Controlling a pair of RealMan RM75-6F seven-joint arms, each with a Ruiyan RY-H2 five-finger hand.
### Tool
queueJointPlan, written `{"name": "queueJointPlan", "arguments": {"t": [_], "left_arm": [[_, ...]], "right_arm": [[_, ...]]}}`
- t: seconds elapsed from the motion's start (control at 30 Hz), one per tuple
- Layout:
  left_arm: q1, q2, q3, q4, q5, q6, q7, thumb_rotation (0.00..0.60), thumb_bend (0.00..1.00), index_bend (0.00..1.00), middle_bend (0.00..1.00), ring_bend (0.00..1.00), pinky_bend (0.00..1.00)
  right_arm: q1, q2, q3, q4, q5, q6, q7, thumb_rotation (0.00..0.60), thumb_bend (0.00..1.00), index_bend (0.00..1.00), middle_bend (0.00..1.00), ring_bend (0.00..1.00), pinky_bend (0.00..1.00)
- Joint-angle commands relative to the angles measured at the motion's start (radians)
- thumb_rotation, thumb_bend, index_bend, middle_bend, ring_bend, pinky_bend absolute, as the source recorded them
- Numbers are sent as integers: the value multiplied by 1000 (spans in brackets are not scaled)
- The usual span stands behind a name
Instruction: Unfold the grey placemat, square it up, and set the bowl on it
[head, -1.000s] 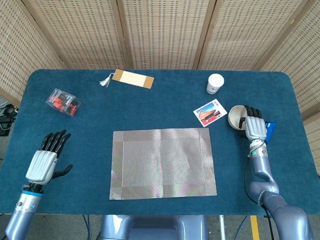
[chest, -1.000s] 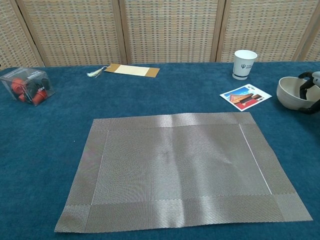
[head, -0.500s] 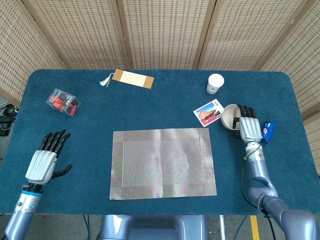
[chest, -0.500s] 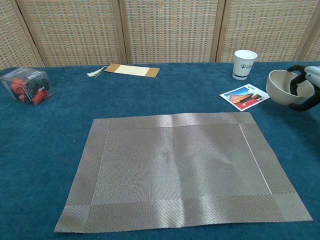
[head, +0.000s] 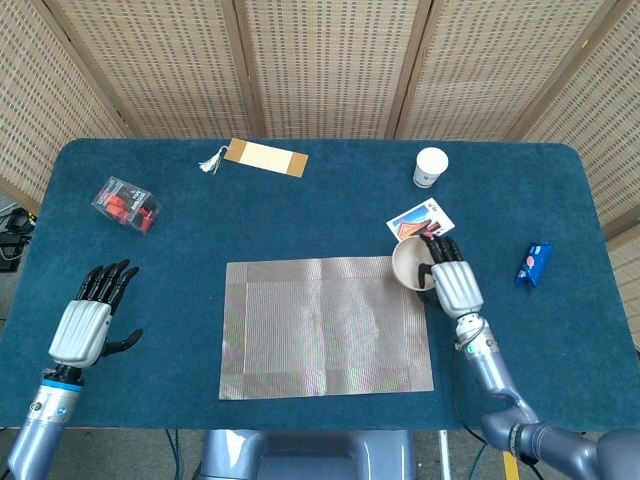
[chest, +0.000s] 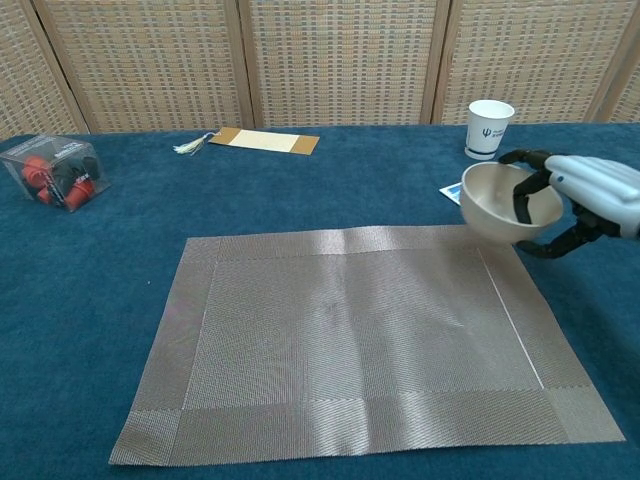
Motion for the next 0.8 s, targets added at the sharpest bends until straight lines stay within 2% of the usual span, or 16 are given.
{"name": "queueJointPlan", "arguments": {"t": [0.03, 0.17, 0.33, 0.53, 0.8], "left_arm": [[-2, 0, -1, 2, -6, -8, -3, 600, 209, 48, 0, 0, 0], [-4, -1, -1, 7, -14, -19, -6, 600, 209, 48, 0, 0, 0], [-6, -3, -3, 15, -23, -29, -13, 600, 209, 48, 0, 0, 0], [-9, -3, -4, 24, -30, -43, -25, 600, 209, 49, 0, 0, 0], [-11, -6, -4, 29, -31, -47, -27, 600, 209, 50, 0, 0, 0]], "right_arm": [[-42, 29, -61, -177, -41, 50, -145, 600, 457, 723, 151, 0, 0], [-46, 2, -96, -248, -69, 49, -224, 600, 456, 723, 151, 0, 0], [-48, -48, -113, -275, -79, 43, -292, 600, 456, 724, 151, 0, 0], [-43, -107, -111, -262, -71, 22, -337, 600, 455, 724, 151, 0, 0], [-42, -126, -97, -242, -71, 19, -322, 600, 451, 723, 148, 0, 0]]}}
